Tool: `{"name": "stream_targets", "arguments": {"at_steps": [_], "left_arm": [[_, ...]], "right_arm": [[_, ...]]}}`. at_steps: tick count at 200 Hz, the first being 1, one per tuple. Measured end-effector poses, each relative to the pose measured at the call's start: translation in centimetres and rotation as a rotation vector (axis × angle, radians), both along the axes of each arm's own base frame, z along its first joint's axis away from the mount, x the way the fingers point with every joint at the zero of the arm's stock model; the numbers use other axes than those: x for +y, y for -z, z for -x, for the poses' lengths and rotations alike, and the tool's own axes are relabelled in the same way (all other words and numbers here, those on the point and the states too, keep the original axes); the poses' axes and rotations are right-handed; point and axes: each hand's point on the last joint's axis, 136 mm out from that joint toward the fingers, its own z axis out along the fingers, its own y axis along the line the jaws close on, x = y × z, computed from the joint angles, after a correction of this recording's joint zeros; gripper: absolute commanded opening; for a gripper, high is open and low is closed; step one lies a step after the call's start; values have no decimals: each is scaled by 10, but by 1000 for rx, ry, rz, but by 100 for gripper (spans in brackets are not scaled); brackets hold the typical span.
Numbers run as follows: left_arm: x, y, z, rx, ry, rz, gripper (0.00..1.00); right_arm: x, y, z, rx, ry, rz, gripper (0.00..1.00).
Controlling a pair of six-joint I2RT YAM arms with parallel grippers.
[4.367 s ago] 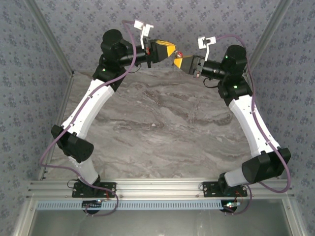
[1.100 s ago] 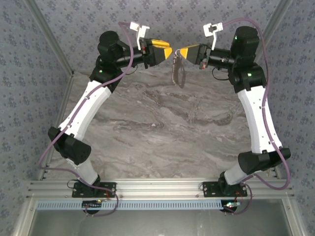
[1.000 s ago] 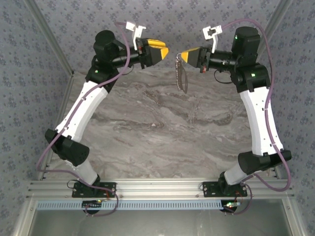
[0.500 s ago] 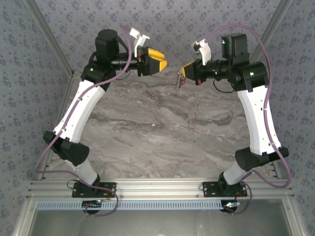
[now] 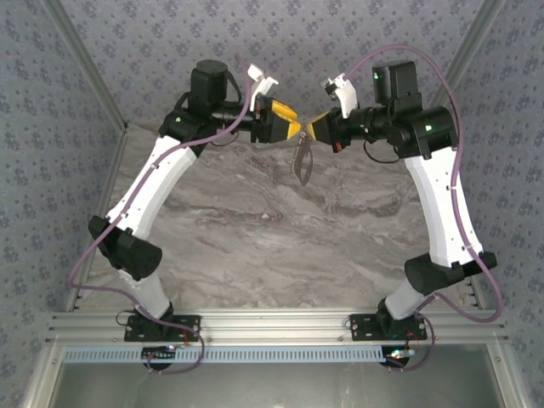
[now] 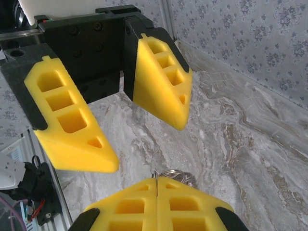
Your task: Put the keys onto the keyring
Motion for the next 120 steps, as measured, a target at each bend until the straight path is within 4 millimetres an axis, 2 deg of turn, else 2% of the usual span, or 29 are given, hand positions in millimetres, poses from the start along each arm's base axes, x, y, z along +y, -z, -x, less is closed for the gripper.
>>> {"name": "stream_targets", "arguments": {"at_steps": [77,120], "left_arm": [[-3,0,5,-10,23,2,52],[-5,1,8,-5,48,7,48]], "right_arm": [[3,2,-2,10,-9,-5,0],[5,-2,-3,1,-20,-22,0]]}}
